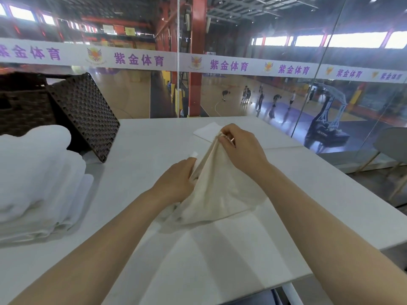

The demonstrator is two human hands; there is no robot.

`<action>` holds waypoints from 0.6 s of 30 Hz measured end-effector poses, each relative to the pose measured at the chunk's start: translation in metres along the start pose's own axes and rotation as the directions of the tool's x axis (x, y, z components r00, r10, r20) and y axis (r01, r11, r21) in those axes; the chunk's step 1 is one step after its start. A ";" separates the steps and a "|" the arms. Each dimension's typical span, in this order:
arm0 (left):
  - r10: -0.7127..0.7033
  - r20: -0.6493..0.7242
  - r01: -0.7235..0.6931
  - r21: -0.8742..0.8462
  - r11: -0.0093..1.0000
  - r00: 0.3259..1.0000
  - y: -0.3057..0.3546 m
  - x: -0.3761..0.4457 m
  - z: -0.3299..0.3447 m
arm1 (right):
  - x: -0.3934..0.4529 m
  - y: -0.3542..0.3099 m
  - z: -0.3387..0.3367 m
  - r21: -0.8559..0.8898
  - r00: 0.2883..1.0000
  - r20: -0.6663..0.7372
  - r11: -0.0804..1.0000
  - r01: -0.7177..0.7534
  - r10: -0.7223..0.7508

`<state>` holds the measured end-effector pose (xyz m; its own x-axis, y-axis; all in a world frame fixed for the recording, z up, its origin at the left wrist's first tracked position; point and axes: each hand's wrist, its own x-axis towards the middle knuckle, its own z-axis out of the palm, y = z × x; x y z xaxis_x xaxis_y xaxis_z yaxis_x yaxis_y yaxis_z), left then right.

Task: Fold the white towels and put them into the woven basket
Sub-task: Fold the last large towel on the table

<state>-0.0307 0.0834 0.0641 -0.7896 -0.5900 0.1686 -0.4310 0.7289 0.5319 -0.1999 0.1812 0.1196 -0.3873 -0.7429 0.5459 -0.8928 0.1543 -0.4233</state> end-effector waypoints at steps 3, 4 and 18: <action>-0.043 0.092 0.044 -0.012 0.999 0.995 -0.009 0.003 -0.008 | 0.027 0.010 -0.008 -0.056 0.998 -0.015 0.997 -0.058 0.057; -0.047 0.128 0.053 -0.044 0.998 0.991 -0.009 0.004 -0.014 | 0.035 0.011 -0.009 -0.102 0.998 -0.002 0.993 -0.055 0.055; -0.183 0.194 0.110 0.335 0.936 0.964 -0.042 0.035 -0.114 | 0.119 0.003 -0.079 -0.260 0.979 -0.192 0.959 -0.115 0.066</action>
<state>0.0096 -0.0076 0.1420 -0.7670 -0.6344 -0.0959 -0.6366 0.7336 0.2380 -0.2670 0.1445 0.2407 -0.4822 -0.5922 0.6455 -0.8710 0.4028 -0.2811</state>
